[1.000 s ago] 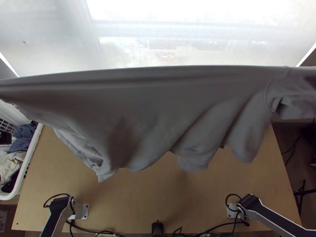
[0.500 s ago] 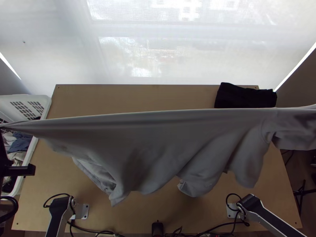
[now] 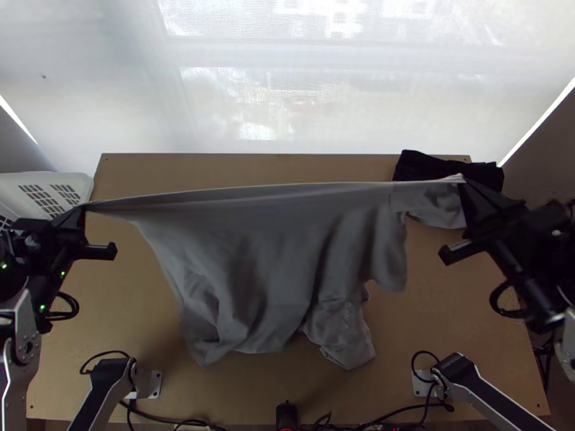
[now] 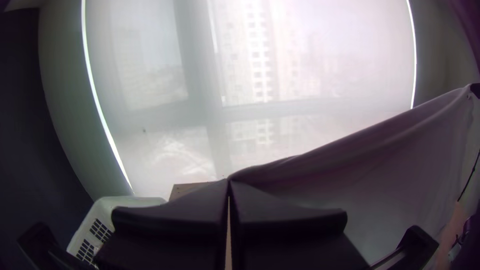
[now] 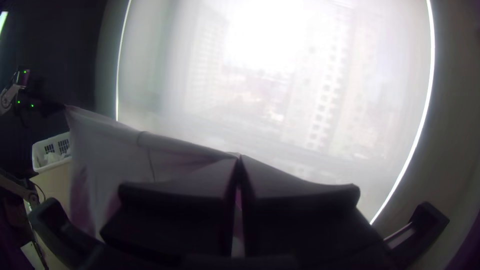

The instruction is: Fold the t-shirt

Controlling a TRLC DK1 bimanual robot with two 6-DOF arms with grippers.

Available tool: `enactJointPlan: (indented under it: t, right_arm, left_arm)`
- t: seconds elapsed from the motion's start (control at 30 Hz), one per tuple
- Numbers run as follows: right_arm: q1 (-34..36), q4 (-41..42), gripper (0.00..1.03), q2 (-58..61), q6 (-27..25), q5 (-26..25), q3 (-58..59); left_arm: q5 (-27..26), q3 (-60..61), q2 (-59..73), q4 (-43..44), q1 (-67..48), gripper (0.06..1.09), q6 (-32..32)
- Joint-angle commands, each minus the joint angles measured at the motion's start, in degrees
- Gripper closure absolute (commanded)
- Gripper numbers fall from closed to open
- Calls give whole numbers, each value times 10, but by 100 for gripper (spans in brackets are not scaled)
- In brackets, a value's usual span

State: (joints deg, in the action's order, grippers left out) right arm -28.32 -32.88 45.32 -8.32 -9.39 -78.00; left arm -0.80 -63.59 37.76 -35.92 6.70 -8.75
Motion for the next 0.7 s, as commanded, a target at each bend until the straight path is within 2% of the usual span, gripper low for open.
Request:
enactJointPlan:
  t: [0.0,0.2,0.33,0.67]
  right_arm:
    - [18,100,100,77,-1,39,119]
    - [63,195,100,211,5,77,119]
    - [78,237,100,311,2,82,82]
    - [114,264,100,543,-5,91,-80]
  left_arm:
    - [4,55,96,92,-62,105,7]
    - [33,46,195,180,-108,105,6]
    - [49,31,261,239,-123,105,6]
    - [73,-4,435,372,-108,105,-3]
